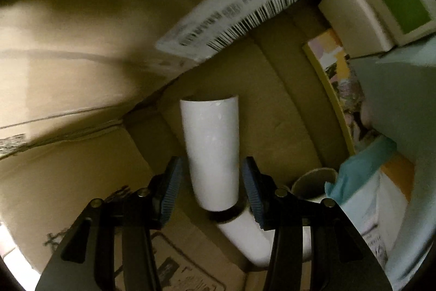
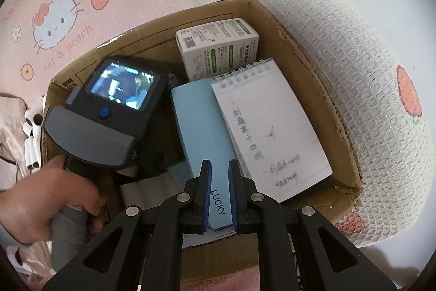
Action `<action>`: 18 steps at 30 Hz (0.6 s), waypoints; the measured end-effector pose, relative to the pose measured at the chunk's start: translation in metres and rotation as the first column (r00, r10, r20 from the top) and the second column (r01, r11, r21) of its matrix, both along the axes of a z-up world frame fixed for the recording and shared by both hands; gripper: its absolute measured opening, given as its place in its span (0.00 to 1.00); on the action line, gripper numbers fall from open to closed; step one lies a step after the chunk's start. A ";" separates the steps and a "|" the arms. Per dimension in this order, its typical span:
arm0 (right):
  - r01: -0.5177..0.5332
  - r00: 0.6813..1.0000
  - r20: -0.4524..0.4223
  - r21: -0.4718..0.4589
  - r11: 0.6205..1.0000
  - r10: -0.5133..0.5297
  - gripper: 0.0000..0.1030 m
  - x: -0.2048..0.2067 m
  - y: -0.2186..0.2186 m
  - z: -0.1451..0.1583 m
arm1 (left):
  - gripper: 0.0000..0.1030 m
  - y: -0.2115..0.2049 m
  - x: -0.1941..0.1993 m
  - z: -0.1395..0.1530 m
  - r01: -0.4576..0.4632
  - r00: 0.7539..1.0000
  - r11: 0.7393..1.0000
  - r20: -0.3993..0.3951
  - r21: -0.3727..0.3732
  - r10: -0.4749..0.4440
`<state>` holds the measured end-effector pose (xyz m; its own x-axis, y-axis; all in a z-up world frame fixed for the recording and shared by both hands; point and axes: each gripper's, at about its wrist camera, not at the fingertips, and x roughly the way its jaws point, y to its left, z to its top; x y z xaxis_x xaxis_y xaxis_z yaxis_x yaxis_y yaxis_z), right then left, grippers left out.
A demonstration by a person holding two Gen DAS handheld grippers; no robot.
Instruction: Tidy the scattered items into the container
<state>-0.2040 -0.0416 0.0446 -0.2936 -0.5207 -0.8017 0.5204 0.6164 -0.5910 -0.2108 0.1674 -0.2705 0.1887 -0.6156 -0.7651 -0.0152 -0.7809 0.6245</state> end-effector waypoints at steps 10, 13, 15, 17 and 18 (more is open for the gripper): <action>0.032 0.999 -0.007 0.029 0.999 -0.032 0.09 0.003 0.015 -0.012 | 0.39 0.010 0.029 0.070 0.212 0.975 0.950 -0.120 0.228 -0.188; 0.045 0.999 -0.004 0.053 0.998 -0.045 0.09 0.005 0.021 -0.015 | 0.12 0.010 0.041 0.093 0.323 0.937 0.919 -0.211 0.227 -0.277; 0.058 0.998 0.000 0.082 0.995 -0.058 0.09 0.008 0.020 -0.021 | 0.08 0.014 0.041 0.103 0.393 0.907 0.889 -0.260 0.235 -0.332; 0.077 0.997 0.003 0.117 0.990 -0.078 0.09 0.010 0.004 -0.026 | 0.07 0.023 0.011 0.111 0.440 0.887 0.856 -0.282 0.270 -0.367; 0.083 0.996 0.002 0.132 0.988 -0.084 0.09 0.011 0.002 -0.029 | 0.07 0.024 0.009 0.113 0.444 0.886 0.843 -0.289 0.304 -0.363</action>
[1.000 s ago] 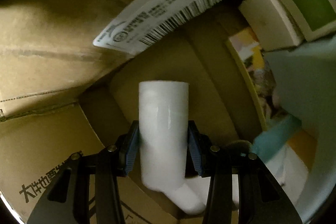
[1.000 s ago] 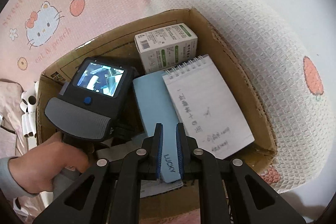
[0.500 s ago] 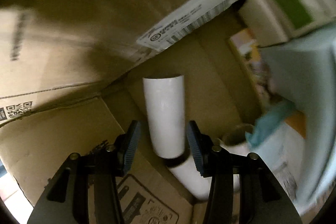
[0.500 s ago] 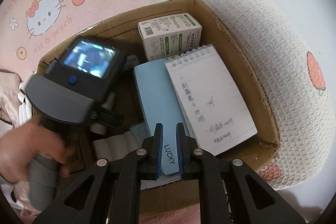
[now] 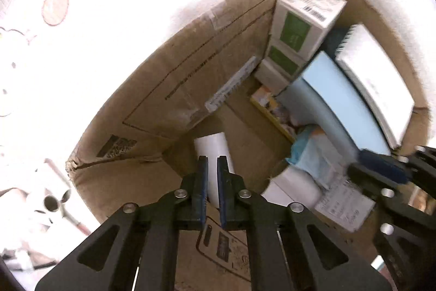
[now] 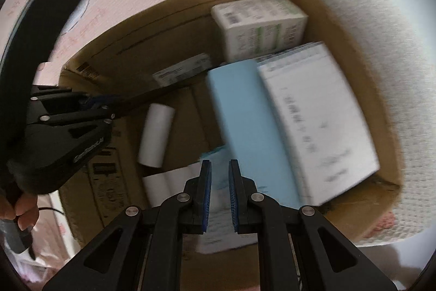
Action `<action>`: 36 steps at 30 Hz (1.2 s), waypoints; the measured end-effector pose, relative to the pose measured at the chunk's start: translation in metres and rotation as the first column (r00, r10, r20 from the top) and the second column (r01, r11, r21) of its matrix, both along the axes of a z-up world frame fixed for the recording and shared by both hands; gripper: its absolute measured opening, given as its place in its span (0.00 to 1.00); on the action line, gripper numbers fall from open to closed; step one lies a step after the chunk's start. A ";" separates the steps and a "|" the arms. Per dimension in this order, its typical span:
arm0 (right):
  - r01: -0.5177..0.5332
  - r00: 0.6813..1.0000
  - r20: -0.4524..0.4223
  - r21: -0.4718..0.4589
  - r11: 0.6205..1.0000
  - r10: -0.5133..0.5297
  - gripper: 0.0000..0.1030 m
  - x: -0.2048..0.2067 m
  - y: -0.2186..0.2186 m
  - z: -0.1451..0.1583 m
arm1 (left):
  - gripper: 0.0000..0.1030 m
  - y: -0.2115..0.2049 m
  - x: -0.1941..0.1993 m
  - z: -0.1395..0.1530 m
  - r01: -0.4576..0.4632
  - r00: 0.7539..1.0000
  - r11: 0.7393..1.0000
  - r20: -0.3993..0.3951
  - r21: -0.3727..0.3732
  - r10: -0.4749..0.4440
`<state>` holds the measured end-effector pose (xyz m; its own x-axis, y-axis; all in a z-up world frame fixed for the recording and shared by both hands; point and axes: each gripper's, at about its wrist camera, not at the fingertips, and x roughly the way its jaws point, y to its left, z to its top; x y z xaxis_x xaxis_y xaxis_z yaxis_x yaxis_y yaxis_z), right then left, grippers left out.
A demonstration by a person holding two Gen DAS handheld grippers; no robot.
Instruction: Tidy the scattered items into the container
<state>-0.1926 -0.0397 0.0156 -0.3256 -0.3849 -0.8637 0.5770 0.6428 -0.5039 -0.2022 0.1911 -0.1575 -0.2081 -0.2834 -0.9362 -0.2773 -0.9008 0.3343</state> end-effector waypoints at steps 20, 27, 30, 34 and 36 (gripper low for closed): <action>0.357 0.910 0.112 0.284 0.890 -0.400 0.43 0.026 -0.068 -0.091 | 0.05 -0.036 0.021 0.062 0.264 0.949 0.908 -0.256 0.325 -0.185; 0.384 0.887 0.140 0.304 0.872 -0.440 0.31 0.020 -0.077 -0.111 | 0.05 -0.041 0.013 0.061 0.266 0.944 0.890 -0.289 0.370 -0.162; 0.374 0.902 0.108 0.293 0.880 -0.419 0.31 0.020 -0.076 -0.120 | 0.05 -0.044 0.010 0.060 0.261 0.946 0.887 -0.286 0.381 -0.155; 0.356 0.923 0.057 0.251 0.900 -0.381 0.30 0.020 -0.075 -0.134 | 0.05 -0.042 0.014 0.062 0.293 0.933 0.891 -0.306 0.346 -0.188; 0.348 0.925 0.061 0.267 0.899 -0.376 0.29 0.019 -0.077 -0.140 | 0.05 -0.042 0.016 0.060 0.300 0.930 0.893 -0.310 0.336 -0.196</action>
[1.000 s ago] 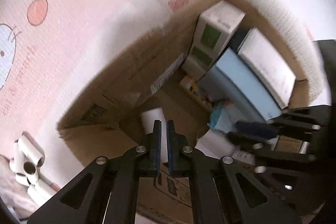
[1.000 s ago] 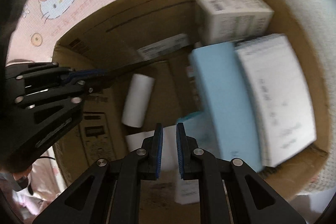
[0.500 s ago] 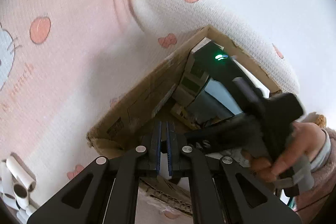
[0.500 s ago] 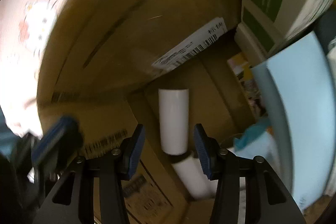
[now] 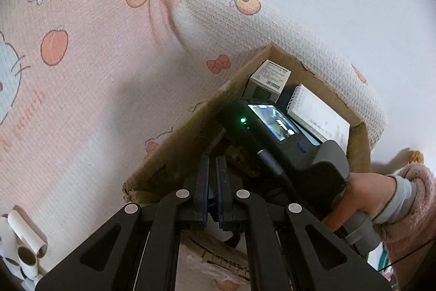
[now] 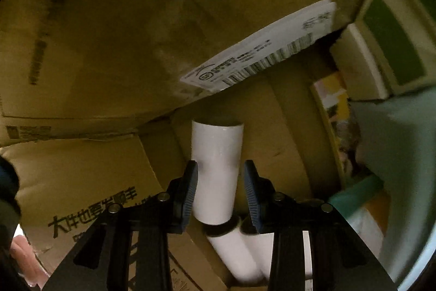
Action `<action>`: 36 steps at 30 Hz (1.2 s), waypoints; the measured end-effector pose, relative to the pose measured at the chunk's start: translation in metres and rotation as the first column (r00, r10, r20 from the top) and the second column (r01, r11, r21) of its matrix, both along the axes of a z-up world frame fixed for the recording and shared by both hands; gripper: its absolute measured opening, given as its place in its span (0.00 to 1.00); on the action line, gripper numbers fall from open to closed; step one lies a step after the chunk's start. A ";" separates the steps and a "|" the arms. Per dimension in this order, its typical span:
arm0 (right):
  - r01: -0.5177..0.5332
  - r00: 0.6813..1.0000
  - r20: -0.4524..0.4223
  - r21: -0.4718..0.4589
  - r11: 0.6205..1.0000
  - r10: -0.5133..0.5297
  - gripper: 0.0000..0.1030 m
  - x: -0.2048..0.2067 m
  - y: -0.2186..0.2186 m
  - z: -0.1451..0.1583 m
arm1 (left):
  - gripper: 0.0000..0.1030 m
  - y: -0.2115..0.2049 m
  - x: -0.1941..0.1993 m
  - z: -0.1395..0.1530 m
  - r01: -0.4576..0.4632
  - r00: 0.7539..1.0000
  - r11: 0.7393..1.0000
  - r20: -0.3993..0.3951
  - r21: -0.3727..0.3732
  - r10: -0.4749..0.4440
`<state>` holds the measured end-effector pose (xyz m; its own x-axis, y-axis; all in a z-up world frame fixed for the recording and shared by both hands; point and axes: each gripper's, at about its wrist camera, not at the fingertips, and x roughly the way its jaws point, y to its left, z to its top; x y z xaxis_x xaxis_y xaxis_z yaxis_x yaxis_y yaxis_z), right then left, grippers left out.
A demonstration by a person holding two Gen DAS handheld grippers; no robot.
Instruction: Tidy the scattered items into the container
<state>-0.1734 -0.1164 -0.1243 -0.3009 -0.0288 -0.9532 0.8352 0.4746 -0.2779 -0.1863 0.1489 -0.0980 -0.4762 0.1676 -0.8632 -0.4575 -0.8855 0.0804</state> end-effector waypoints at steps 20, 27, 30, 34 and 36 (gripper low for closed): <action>-0.018 0.999 0.043 0.147 0.989 0.011 0.28 -0.004 0.015 -0.028 | 0.05 -0.002 0.003 -0.001 -0.019 0.999 1.000 0.043 0.002 0.019; 0.032 0.999 -0.022 0.165 0.986 -0.029 0.28 -0.008 0.022 -0.029 | 0.05 -0.003 0.005 -0.001 -0.029 0.999 1.000 0.038 -0.007 0.029; -0.015 1.000 -0.025 0.095 0.995 0.017 0.29 0.000 0.032 -0.012 | 0.05 -0.003 0.006 0.001 -0.034 0.999 0.999 0.030 -0.008 0.034; -0.064 0.998 0.006 0.028 0.998 0.064 0.29 0.011 0.051 0.017 | 0.05 -0.002 0.008 0.004 -0.039 0.999 0.999 0.028 0.006 0.038; -0.093 0.996 0.009 -0.018 0.996 0.093 0.29 0.016 0.061 0.032 | 0.05 -0.001 0.010 0.006 -0.044 0.999 0.999 0.025 0.016 0.044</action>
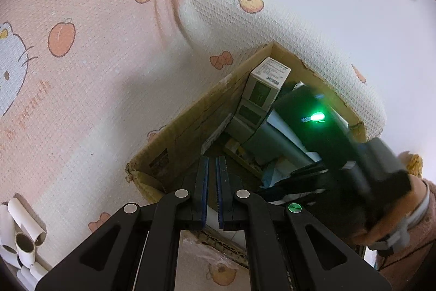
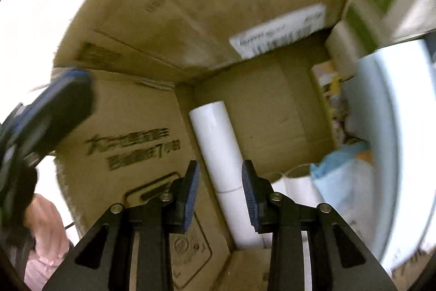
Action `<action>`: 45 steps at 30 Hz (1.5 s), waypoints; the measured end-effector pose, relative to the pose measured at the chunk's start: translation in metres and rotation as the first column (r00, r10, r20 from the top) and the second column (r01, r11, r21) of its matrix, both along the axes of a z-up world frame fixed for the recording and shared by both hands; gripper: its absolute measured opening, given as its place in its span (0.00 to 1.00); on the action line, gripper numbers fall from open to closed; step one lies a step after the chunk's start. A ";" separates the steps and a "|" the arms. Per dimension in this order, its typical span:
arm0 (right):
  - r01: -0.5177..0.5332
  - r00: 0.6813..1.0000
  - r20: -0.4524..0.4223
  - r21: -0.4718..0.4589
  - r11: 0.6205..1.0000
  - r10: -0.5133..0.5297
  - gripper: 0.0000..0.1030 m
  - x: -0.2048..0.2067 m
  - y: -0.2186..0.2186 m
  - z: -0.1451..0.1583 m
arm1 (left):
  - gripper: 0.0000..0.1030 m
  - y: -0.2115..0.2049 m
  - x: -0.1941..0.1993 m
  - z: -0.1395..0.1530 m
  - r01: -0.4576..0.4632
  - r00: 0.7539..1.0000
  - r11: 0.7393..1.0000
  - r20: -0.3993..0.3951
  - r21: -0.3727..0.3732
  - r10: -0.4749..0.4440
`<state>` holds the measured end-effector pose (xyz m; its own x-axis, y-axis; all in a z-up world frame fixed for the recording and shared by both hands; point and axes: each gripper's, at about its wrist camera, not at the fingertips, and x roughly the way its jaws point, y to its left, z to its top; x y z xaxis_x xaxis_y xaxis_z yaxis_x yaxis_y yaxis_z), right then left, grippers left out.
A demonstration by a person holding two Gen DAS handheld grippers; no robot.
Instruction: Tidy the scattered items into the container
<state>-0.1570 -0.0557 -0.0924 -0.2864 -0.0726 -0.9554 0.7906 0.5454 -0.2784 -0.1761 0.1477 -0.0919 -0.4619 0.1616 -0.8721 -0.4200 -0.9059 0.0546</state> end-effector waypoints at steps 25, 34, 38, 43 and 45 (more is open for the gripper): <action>-0.046 0.994 0.058 -0.562 0.826 0.095 0.53 -0.018 0.099 0.129 | 0.62 0.016 0.068 0.028 -0.187 0.967 0.972 -0.147 0.141 0.208; -0.085 0.996 -0.042 -0.640 0.763 0.076 0.61 -0.016 0.127 0.155 | 0.68 0.025 0.093 0.039 -0.133 0.978 0.987 -0.149 0.090 0.146; -0.135 0.991 -0.089 -0.655 0.743 0.101 0.65 -0.009 0.150 0.165 | 0.68 0.028 0.106 0.042 -0.108 0.983 0.993 -0.141 0.056 0.115; -0.176 0.984 -0.139 -0.660 0.730 0.112 0.68 -0.014 0.162 0.168 | 0.68 0.033 0.119 0.048 -0.108 0.986 0.994 -0.130 -0.028 0.103; -0.186 0.982 -0.144 -0.667 0.722 0.121 0.68 -0.014 0.169 0.172 | 0.68 0.034 0.124 0.051 -0.108 0.984 0.993 -0.148 -0.040 0.101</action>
